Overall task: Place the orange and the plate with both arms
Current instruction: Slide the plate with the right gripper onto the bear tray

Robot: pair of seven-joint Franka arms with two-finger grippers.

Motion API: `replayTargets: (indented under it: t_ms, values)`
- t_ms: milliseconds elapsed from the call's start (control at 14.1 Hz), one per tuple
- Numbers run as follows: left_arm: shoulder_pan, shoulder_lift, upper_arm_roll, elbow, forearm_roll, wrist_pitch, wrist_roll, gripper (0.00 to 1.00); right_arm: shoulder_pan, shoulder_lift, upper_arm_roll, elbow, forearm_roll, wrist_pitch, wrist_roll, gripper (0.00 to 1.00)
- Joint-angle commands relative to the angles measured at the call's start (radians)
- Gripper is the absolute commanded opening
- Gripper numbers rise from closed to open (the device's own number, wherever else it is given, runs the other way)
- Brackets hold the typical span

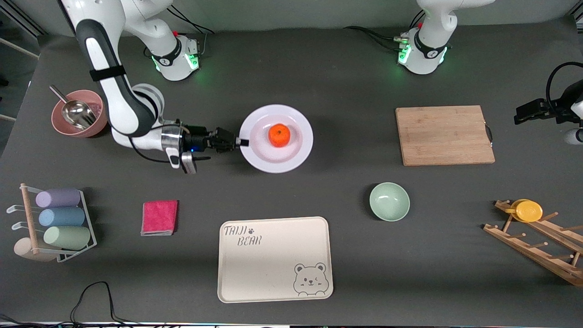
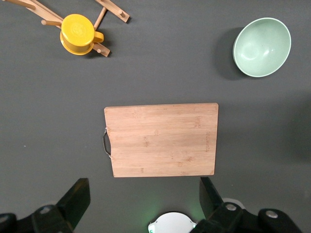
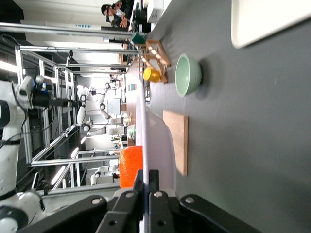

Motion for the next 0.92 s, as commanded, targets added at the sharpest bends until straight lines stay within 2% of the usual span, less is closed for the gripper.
replayTargets:
  t_ms: [0, 213, 427, 640, 853]
  values:
    - [-0.028, -0.007, 0.031, -0.018, -0.007, 0.015, 0.004, 1.0, -0.047, 0.23, 0.005, 0.279, -0.016, -0.051, 0.058, 0.0]
    - [-0.025, -0.007, 0.033, -0.03, -0.005, 0.021, 0.001, 1.0, -0.091, 0.418, 0.003, 0.563, -0.009, -0.087, 0.156, 0.0]
    - [-0.057, -0.009, 0.083, -0.043, -0.01, 0.07, -0.005, 1.0, -0.139, 0.606, 0.003, 0.868, -0.001, -0.088, 0.257, 0.0]
    - [-0.061, -0.015, 0.085, -0.052, -0.01, 0.07, -0.019, 1.0, -0.177, 0.745, 0.008, 1.083, -0.006, -0.088, 0.34, 0.0]
    - [-0.1, -0.015, 0.128, -0.052, -0.01, 0.078, -0.017, 1.0, -0.197, 0.836, 0.008, 1.241, -0.004, -0.077, 0.403, 0.0]
